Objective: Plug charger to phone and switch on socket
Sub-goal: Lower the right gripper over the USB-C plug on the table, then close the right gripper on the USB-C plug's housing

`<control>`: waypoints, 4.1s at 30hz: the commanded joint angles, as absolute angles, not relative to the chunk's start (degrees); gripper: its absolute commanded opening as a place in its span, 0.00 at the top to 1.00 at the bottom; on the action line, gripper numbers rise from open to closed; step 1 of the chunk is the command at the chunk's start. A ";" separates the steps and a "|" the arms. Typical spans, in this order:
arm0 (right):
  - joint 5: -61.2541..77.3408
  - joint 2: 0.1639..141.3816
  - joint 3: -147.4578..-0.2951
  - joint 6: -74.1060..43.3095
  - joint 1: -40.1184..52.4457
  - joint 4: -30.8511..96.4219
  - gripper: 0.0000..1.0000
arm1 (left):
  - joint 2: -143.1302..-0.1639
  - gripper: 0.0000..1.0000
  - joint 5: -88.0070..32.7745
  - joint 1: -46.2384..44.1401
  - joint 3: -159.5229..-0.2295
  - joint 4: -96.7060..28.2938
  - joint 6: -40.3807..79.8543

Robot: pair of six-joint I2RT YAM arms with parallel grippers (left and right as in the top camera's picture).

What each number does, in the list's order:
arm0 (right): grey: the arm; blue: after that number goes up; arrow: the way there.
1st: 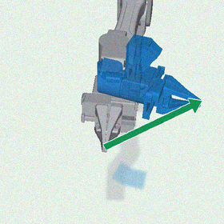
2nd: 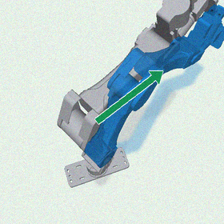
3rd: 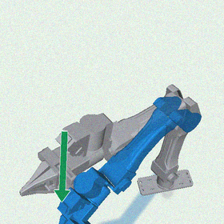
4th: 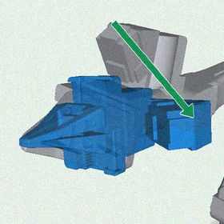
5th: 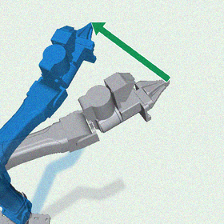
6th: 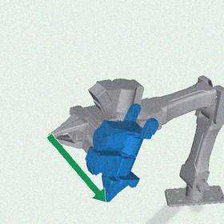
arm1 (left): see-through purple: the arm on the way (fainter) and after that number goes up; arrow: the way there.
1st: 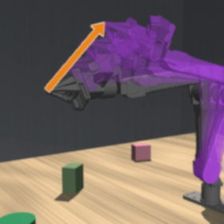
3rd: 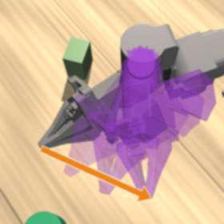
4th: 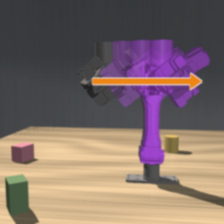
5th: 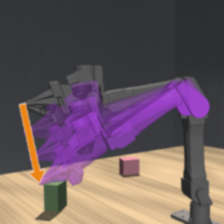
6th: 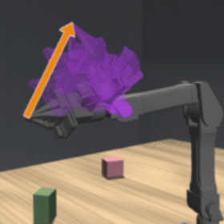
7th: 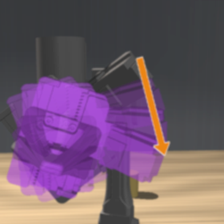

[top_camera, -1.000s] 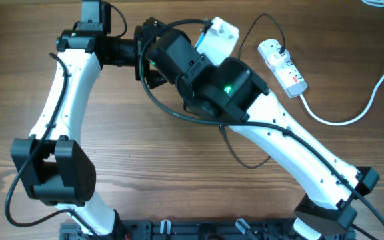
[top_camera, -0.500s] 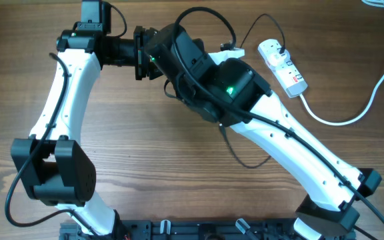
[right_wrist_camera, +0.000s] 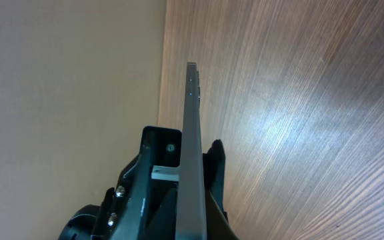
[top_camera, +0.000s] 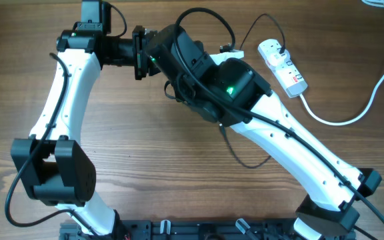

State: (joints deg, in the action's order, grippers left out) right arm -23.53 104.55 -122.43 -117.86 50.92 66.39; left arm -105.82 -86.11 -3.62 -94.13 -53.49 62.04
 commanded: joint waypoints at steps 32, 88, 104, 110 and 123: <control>-9.19 94.11 -99.13 -27.11 37.85 79.99 0.01 | -91.37 0.96 -18.06 -2.63 -94.50 -61.41 27.53; -5.10 110.83 -63.20 -16.67 37.80 42.70 0.59 | -86.80 0.96 -5.08 6.50 -94.50 -71.42 30.48; 1.41 110.83 -62.87 -10.68 33.89 42.87 0.69 | -86.80 0.96 -5.08 6.50 -94.50 -71.44 30.48; 2.70 110.83 -62.87 -10.70 33.89 44.25 0.78 | -86.80 0.96 -5.08 6.50 -94.50 -71.40 30.48; 4.58 110.83 -62.87 -10.74 33.89 43.59 0.83 | -86.80 0.96 -5.08 6.50 -94.50 -71.35 30.48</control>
